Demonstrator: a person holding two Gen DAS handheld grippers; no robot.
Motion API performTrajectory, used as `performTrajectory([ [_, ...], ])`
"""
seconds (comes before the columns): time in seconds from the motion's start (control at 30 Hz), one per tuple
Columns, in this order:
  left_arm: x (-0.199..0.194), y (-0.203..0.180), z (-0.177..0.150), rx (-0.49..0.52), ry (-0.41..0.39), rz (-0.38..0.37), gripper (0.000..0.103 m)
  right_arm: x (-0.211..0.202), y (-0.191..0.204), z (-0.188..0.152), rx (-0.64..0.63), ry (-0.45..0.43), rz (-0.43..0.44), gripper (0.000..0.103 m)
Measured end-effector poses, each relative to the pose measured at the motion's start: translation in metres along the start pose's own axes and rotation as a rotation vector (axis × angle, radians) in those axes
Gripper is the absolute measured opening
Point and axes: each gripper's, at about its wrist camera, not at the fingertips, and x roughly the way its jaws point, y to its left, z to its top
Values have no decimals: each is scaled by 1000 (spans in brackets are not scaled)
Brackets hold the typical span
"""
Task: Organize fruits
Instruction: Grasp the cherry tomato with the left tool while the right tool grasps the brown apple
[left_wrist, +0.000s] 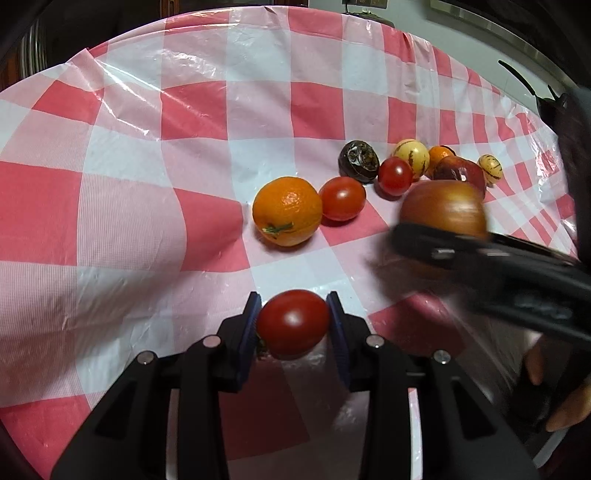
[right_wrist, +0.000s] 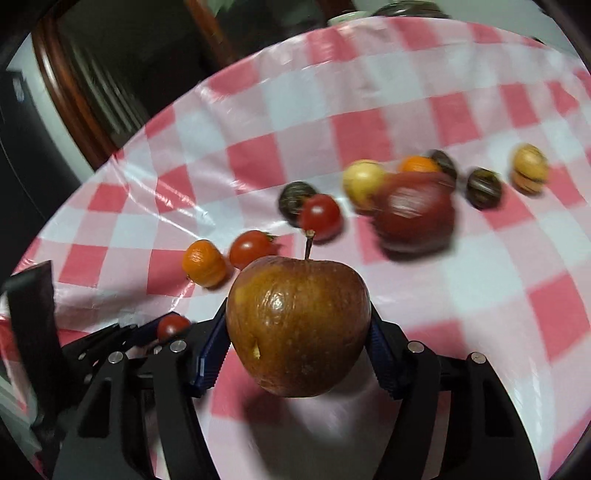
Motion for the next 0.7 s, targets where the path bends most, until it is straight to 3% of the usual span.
performTrajectory([
  [0.27, -6, -9, -2, 42, -42, 42, 35, -58, -33, -26, 25, -70, 6, 65],
  [0.4, -22, -17, -4, -10, -92, 32, 35, -76, -49, -39, 55, -54, 4, 65],
  [0.7, -64, -56, -32, -99, -187, 100, 36, -121, -80, -70, 69, -39, -30, 65],
])
